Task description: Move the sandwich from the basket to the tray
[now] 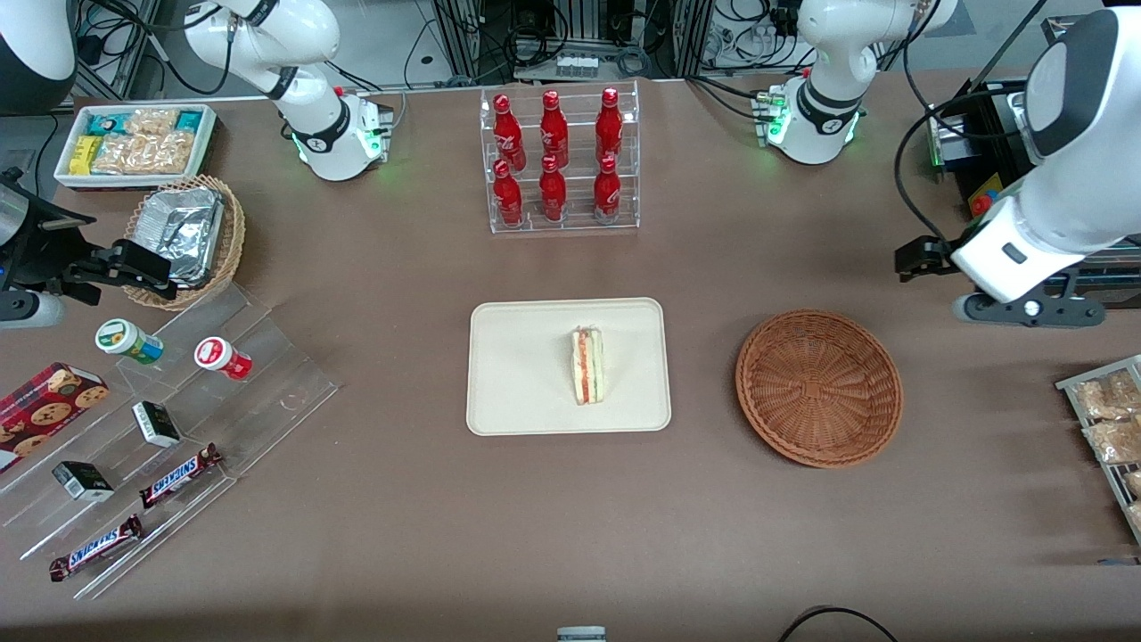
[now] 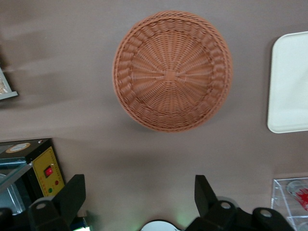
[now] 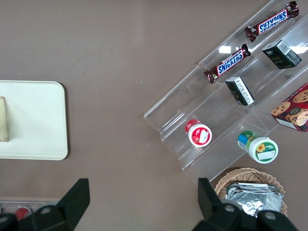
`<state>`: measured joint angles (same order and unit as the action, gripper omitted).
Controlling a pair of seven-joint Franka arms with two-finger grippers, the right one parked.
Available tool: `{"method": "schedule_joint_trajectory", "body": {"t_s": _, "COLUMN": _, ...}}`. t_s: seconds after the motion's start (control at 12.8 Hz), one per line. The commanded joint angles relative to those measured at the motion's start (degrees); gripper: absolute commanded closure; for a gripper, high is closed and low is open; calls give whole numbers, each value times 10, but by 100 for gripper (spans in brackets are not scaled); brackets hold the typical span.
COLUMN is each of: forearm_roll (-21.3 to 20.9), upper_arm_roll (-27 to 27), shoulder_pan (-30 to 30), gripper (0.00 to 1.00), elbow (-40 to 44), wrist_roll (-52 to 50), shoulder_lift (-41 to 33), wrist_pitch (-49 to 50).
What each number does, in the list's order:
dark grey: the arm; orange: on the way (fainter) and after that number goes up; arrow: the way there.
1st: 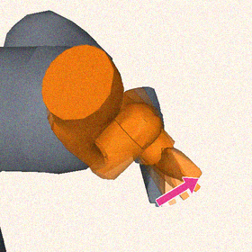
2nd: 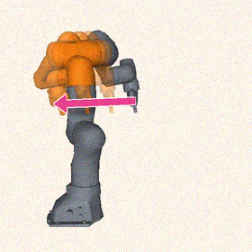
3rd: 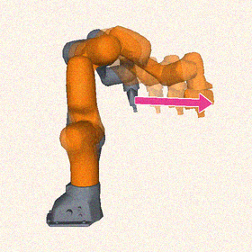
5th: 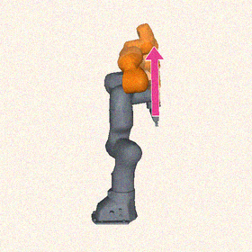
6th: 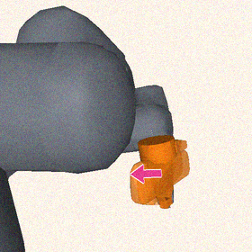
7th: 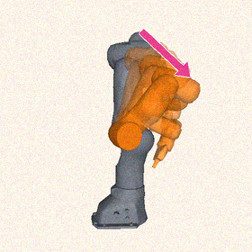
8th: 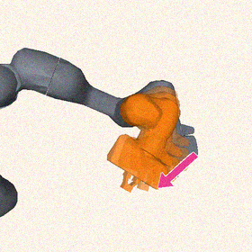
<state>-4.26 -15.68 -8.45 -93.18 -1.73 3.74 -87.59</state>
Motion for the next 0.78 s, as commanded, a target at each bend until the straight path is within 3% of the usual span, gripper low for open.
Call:
{"method": "schedule_joint_trajectory", "body": {"t_s": 0.0, "forearm_roll": 25, "upper_arm_roll": 49, "shoulder_pan": 21, "gripper": 0, "elbow": -71, "wrist_roll": 21, "shoulder_lift": -58, "wrist_pitch": -42}}
{"method": "schedule_joint_trajectory", "body": {"t_s": 0.23, "forearm_roll": 29, "upper_arm_roll": 137, "shoulder_pan": 87, "gripper": 0, "elbow": -139, "wrist_roll": 24, "shoulder_lift": -100, "wrist_pitch": -99}}
{"method": "schedule_joint_trajectory", "body": {"t_s": 0.7, "forearm_roll": 39, "upper_arm_roll": 145, "shoulder_pan": 91, "gripper": 0, "elbow": -105, "wrist_roll": 18, "shoulder_lift": -95, "wrist_pitch": -101}}
